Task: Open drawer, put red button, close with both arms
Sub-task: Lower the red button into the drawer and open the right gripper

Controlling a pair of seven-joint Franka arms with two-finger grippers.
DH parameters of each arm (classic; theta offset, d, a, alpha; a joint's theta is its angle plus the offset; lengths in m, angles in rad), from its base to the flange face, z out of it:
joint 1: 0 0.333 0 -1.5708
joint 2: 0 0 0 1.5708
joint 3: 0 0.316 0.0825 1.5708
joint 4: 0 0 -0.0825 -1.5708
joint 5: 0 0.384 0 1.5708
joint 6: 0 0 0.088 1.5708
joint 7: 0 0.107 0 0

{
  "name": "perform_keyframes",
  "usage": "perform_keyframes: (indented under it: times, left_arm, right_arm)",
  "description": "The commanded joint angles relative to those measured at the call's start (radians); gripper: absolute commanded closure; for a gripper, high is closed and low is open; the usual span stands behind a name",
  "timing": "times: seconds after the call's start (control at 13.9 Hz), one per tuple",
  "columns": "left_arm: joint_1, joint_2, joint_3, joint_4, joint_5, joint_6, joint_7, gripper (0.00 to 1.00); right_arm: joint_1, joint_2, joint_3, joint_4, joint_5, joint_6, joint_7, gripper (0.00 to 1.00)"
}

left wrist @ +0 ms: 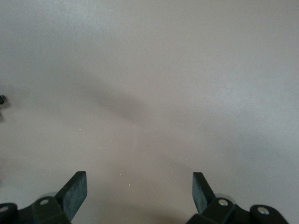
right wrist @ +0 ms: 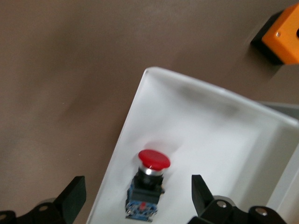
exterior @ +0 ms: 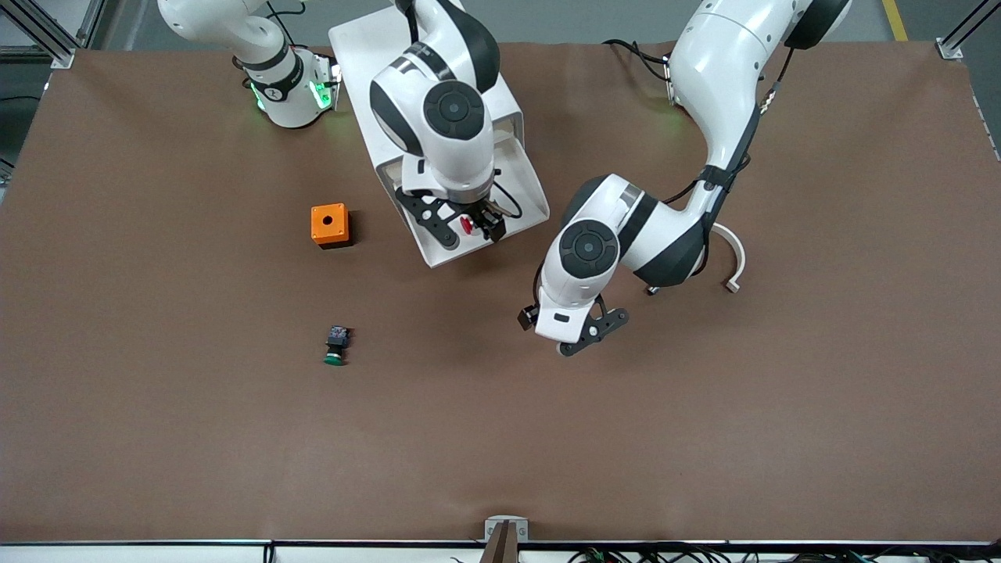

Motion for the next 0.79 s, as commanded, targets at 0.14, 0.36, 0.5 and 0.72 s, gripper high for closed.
perform_keyframes:
  times: [0.14,0.36,0.5,0.72]
  left_arm:
    - [-0.033,-0.073,-0.019,-0.091,0.025,0.002,-0.026,0.01]
    - [-0.07,-0.086,-0.021,-0.1,0.023,0.002,-0.048,0.01]
    - [-0.096,-0.086,-0.021,-0.099,0.023,0.004,-0.075,0.01]
    - [-0.135,-0.079,-0.021,-0.099,0.023,0.01,-0.089,0.01]
  right_arm:
    - [-0.126,-0.071,0.005,0.008,-0.004,-0.137,-0.284,0.0]
    - [-0.213,-0.123,0.005,0.008,-0.036,-0.194,-0.448,0.0]
    - [-0.276,-0.159,0.005,0.008,-0.036,-0.226,-0.558,0.0]
    - [-0.363,-0.208,0.005,0.005,-0.038,-0.264,-0.733,0.0]
